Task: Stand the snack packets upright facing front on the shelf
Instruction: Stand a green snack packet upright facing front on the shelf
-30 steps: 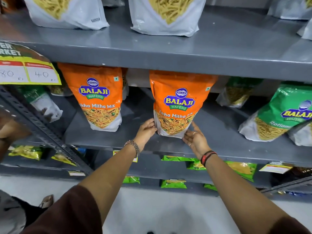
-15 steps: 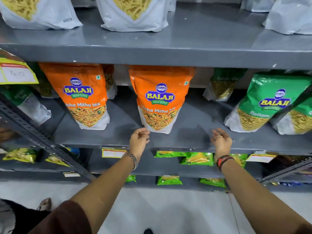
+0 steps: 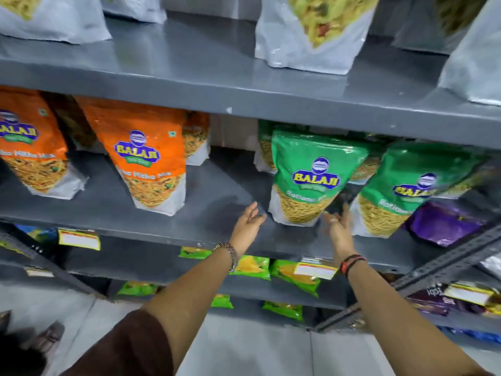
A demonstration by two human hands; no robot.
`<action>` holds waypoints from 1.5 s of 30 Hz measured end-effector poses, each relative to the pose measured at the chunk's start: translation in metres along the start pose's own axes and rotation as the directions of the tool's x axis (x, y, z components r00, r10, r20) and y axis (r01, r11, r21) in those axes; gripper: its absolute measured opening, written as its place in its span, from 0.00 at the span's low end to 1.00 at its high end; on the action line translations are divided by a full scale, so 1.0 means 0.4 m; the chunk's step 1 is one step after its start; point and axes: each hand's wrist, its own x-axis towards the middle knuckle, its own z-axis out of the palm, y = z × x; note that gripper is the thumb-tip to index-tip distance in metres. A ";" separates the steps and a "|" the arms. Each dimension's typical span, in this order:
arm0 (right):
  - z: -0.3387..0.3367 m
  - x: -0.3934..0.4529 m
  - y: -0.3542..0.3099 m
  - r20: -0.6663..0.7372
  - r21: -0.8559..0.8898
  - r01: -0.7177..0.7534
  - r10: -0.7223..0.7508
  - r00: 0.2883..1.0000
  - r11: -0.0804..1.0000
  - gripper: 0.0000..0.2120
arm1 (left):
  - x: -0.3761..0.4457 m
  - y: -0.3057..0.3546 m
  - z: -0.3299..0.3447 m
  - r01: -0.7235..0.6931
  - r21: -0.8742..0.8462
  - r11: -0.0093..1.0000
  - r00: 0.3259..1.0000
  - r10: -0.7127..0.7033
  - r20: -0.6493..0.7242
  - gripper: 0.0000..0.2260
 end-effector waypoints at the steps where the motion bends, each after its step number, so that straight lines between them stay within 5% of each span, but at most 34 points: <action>1: -0.012 0.010 -0.005 0.037 -0.022 0.008 -0.007 0.999 1.000 0.30 | 0.010 0.005 0.036 0.021 0.068 0.997 0.999 -0.024 0.038 0.27; 4: -0.019 0.028 -0.006 0.128 -0.040 -0.035 0.040 0.991 0.999 0.28 | 0.033 0.019 0.097 0.026 0.306 0.952 0.995 -0.055 0.088 0.31; 7: -0.009 0.041 0.006 0.152 0.059 -0.092 0.082 0.985 0.994 0.27 | 0.047 0.033 0.120 -0.010 0.321 0.947 0.998 -0.008 0.055 0.30; 16: 0.063 0.000 0.025 0.212 0.085 -0.112 0.092 0.973 0.990 0.25 | 0.035 0.037 0.038 0.014 0.083 0.996 1.000 -0.014 -0.005 0.17; 24: 0.124 0.000 0.026 0.215 0.128 -0.103 0.074 0.974 0.986 0.24 | 0.035 0.055 -0.027 0.108 -0.201 0.974 0.992 -0.118 -0.040 0.20; 37: 0.124 -0.013 0.037 0.127 0.099 -0.103 0.090 0.988 0.990 0.22 | 0.058 0.043 -0.025 0.139 -0.238 0.961 0.990 -0.139 0.019 0.19; 40: 0.117 -0.009 0.042 0.084 0.032 -0.087 0.084 0.993 0.996 0.21 | 0.052 0.038 -0.021 0.106 -0.240 0.965 0.989 -0.128 -0.079 0.14; 43: 0.073 -0.026 0.054 -0.058 -0.026 -0.015 0.013 0.998 1.000 0.19 | 0.031 0.015 0.001 0.090 -0.191 0.977 0.932 -0.151 -0.330 0.11; 45: 0.012 -0.046 0.071 -0.186 -0.085 0.054 -0.069 0.980 0.995 0.20 | 0.009 0.003 0.032 0.127 -0.218 0.968 0.907 -0.203 -0.369 0.02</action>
